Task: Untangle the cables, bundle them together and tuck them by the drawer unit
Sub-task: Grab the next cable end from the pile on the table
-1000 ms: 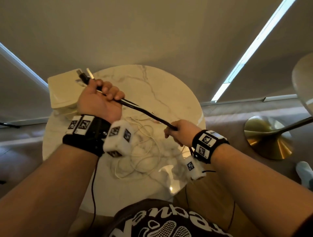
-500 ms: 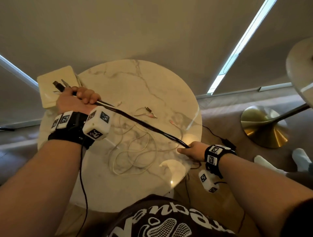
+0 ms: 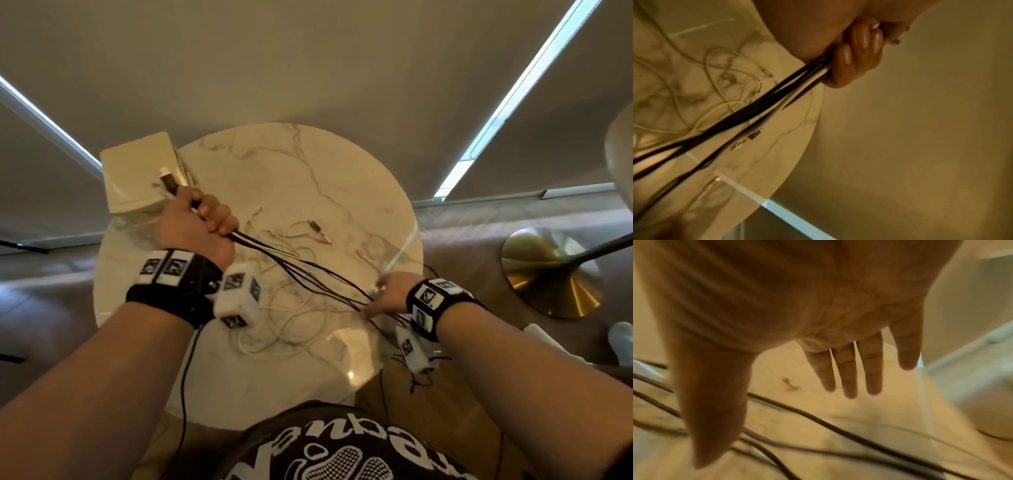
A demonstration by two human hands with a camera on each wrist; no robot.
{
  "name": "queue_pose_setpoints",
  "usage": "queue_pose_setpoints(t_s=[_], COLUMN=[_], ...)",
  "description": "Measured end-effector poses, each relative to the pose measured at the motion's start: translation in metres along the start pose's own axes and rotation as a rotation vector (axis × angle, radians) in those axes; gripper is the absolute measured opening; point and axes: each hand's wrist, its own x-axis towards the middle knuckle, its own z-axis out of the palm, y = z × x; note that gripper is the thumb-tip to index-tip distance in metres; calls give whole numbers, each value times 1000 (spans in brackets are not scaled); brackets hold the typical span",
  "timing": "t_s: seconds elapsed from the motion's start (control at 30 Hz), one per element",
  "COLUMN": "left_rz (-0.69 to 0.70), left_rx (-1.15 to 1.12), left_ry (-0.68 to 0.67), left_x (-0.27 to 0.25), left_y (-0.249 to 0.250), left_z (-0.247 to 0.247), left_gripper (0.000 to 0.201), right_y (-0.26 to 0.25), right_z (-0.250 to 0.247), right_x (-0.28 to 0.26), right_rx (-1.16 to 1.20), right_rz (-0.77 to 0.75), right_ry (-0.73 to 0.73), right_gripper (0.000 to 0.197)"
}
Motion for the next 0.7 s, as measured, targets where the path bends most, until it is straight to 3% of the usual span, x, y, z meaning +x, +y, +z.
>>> queue_pose_setpoints(t_s=[0.07, 0.1, 0.17, 0.23, 0.27, 0.33, 0.4, 0.47, 0.5, 0.57, 0.6, 0.7], left_rz=[-8, -24, -50, -11, 35, 106, 125, 122, 126, 157, 197, 297], left_rx=[105, 137, 162, 130, 91, 4, -21, 98, 190, 366, 448, 782], left_ry=[-105, -157, -207, -209, -198, -124, -49, -38, -43, -69, -89, -169], left_x=[-13, -20, -29, -32, -30, -21, -15, -18, -22, -33, -36, -49], left_y=[-17, -26, -40, -37, -28, -6, 7, 1, -6, -20, -26, -36], left_z=[9, 15, 25, 36, 40, 40, 27, 12, 7, 0, -3, -7], left_gripper=[39, 39, 39, 34, 27, 21, 34, 41, 40, 35, 32, 21], right_y=[-39, -61, -103, -127, -125, -97, -61, -44, -45, -62, -76, -126], right_z=[-24, -32, -33, -17, -6, 19, 32, 31, 24, 2, -12, -53], right_x=[-19, -30, -42, -44, -38, -18, 0, 13, 15, 8, 1, -31], right_rx=[130, 211, 346, 431, 453, 384, 191, -4, -39, 26, 124, 588], right_rz=[-253, -410, -604, -613, -583, -469, -333, -262, -273, -389, -476, -776], right_ry=[154, 217, 211, 133, 122, 118, 76, 13, -6, 2, 42, 190], right_gripper=[113, 110, 80, 32, 25, 31, 35, 38, 49, 87, 95, 80])
